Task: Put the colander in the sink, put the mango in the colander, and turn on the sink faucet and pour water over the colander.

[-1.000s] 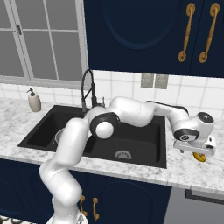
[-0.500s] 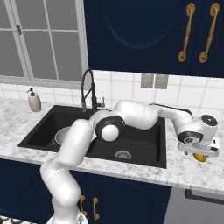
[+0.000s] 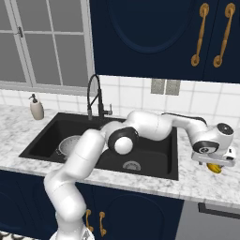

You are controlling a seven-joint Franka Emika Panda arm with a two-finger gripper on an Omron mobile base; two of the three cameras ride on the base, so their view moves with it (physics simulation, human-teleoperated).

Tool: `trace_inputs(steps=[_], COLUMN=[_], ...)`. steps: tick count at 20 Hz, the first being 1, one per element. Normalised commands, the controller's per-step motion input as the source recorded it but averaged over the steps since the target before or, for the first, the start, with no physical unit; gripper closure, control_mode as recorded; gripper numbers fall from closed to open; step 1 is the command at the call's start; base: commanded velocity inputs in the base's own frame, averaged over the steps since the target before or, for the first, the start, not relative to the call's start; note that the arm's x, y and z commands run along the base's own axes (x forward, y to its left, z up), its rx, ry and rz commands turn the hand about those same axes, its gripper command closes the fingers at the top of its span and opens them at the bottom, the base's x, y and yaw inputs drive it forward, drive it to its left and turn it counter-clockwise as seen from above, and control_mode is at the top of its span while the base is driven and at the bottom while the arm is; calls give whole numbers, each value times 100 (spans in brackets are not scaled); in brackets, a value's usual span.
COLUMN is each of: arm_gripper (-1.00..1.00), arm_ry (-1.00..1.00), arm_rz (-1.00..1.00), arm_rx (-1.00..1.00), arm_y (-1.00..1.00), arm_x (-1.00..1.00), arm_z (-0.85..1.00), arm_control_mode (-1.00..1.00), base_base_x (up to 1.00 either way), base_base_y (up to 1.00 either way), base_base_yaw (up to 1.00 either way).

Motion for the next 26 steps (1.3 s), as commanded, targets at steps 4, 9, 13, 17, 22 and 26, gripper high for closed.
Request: trace_inputs(steps=[4, 9, 13, 17, 22, 26], arm_gripper=[-100, -100, -100, -100, -100, -100], arm_ry=[0, 0, 0, 0, 1, 3], arm_rz=[2, 0, 0, 0, 0, 0], arm_rx=[0, 0, 0, 0, -1, 0], arm_y=[-16, -27, -8, 0, 5, 7], arm_x=[17, 6, 13, 20, 14, 0], arm_z=[-19, -10, -19, -30, -41, -32], arm_control_mode=[-100, -100, -100, -100, -100, -100], base_base_x=[0, 0, 0, 0, 0, 0], base_base_y=[0, 0, 0, 0, 0, 0], base_base_yaw=[0, 0, 0, 0, 0, 0])
